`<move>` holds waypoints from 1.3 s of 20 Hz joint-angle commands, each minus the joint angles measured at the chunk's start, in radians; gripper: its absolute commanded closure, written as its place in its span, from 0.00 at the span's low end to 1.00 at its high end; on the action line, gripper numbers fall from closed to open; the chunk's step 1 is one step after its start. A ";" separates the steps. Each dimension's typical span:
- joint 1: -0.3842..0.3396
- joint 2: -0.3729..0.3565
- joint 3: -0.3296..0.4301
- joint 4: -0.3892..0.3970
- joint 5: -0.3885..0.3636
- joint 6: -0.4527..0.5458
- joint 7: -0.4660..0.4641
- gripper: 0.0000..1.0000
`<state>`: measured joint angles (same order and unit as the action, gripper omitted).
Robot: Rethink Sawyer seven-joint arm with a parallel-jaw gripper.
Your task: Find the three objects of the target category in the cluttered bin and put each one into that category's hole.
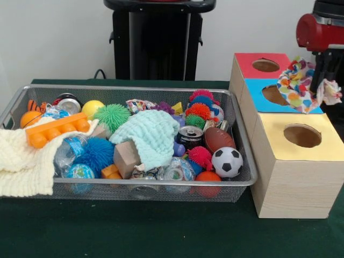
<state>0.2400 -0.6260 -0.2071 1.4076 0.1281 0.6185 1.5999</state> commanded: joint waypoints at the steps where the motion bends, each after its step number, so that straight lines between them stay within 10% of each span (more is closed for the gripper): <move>1: 0.039 0.139 -0.028 -0.102 0.038 0.050 0.340 1.00; 26: -0.019 0.186 0.023 -0.070 0.036 -0.065 0.298 1.00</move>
<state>0.2725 -0.4690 -0.2468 1.2987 0.1414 0.6032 1.7070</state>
